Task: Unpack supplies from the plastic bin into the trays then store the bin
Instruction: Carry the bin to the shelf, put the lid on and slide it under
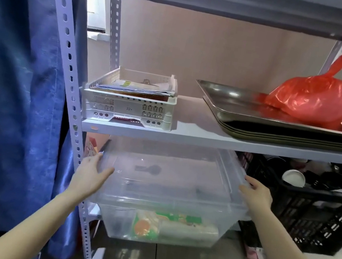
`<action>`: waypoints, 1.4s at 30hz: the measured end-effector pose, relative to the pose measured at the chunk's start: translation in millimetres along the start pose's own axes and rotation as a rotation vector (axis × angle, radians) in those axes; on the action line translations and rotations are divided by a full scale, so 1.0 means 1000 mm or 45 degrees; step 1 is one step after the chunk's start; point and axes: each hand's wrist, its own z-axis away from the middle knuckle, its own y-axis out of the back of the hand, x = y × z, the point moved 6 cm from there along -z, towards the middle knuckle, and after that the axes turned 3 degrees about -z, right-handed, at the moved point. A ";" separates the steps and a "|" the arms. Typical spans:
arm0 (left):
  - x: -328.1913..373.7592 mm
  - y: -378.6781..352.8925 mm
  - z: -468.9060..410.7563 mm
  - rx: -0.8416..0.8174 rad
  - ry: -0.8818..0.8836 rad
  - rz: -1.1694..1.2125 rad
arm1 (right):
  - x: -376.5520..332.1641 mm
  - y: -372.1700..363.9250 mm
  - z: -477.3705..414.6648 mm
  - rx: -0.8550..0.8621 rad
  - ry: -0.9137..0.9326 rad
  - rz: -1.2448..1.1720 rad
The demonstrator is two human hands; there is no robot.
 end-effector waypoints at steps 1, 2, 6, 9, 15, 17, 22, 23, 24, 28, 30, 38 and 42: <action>0.007 -0.003 0.006 0.006 -0.056 -0.158 | -0.001 -0.003 -0.006 0.014 -0.007 0.031; 0.015 -0.006 0.016 0.041 -0.153 -0.290 | -0.003 -0.006 -0.011 0.028 -0.008 0.064; 0.047 -0.026 0.062 0.155 -0.749 -0.624 | -0.012 -0.012 -0.023 0.066 -0.018 0.147; 0.054 -0.032 0.066 0.170 -0.943 -0.787 | -0.020 -0.009 -0.018 0.076 0.031 0.218; 0.059 -0.036 0.055 0.166 -0.855 -0.850 | -0.046 -0.033 0.058 -0.002 0.901 0.533; 0.064 -0.036 0.048 0.154 -0.815 -0.846 | -0.044 -0.049 0.081 -0.148 1.092 0.638; 0.073 -0.038 0.034 0.220 -0.770 -0.832 | -0.047 -0.062 0.083 -0.056 1.147 0.879; 0.075 -0.039 0.030 0.244 -0.741 -0.791 | -0.050 -0.066 0.080 -0.052 1.121 0.907; 0.077 -0.041 0.027 0.261 -0.700 -0.744 | -0.052 -0.071 0.077 -0.055 1.085 0.929; 0.077 -0.056 0.014 0.254 -0.582 -0.722 | -0.057 -0.091 0.063 -0.025 0.946 0.969; 0.076 -0.063 0.007 0.233 -0.622 -0.800 | -0.055 -0.098 0.055 -0.012 0.881 0.965; 0.066 -0.077 -0.015 0.103 -0.663 -0.996 | -0.050 -0.111 0.028 -0.233 0.790 1.120; 0.068 -0.071 -0.007 -0.023 -0.637 -1.002 | -0.053 -0.104 0.034 -0.394 0.714 1.142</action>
